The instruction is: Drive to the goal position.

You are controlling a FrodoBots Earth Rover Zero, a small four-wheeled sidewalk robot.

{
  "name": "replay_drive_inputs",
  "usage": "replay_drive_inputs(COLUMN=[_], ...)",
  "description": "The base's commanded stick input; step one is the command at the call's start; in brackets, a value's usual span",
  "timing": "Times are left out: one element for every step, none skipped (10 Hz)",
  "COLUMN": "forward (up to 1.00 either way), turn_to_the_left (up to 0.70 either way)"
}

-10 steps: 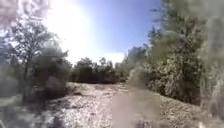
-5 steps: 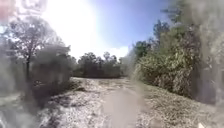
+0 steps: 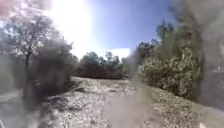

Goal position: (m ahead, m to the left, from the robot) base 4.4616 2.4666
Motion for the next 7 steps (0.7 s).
replay_drive_inputs(forward=[0.30, 0.30, 0.30, 0.30, 0.30, 0.30, 0.30], turn_to_the_left=[0.00, 0.00, 0.00, 0.00, 0.00, 0.00, 0.00])
